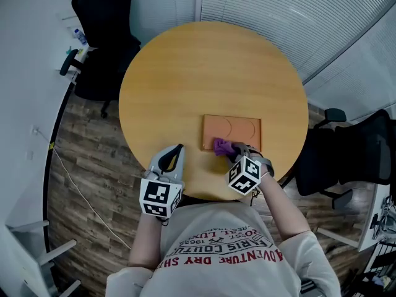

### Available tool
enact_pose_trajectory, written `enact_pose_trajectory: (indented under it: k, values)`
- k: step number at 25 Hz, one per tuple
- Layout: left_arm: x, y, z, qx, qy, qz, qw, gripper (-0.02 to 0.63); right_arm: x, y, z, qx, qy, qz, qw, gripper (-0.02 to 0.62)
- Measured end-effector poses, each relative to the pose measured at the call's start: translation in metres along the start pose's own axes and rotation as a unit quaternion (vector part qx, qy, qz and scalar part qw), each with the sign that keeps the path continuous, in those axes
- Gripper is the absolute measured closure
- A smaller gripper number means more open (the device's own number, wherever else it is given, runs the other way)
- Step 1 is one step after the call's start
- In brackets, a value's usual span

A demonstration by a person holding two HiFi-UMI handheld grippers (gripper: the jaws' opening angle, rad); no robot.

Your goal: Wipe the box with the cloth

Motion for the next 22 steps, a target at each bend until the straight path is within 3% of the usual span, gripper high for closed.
enact_pose_trajectory:
  k: [10,15,22]
  values:
    - [0.014,-0.048,0.0,-0.012,0.004,-0.008,0.9999,0.597,0.081,-0.028,0.009,-0.001,0.048,0.012,0.999,0.518]
    - [0.011,-0.057,0.01,-0.026,0.006,-0.026,0.9993,0.597,0.097,-0.051,0.019,-0.005,0.064,0.001,0.998,0.518]
    - [0.004,-0.065,0.014,-0.036,0.01,-0.043,0.9984,0.597,0.099,-0.068,0.026,0.01,0.029,-0.021,0.999,0.514]
Point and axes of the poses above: the fingertips, and each gripper's own axes: y backward along the fingers, x to its right, z out of its underside, the point moved 4 cm from there along y, backward along the fingers, and after that the axes turned 14 degrees about x, right-handed, at the moved point
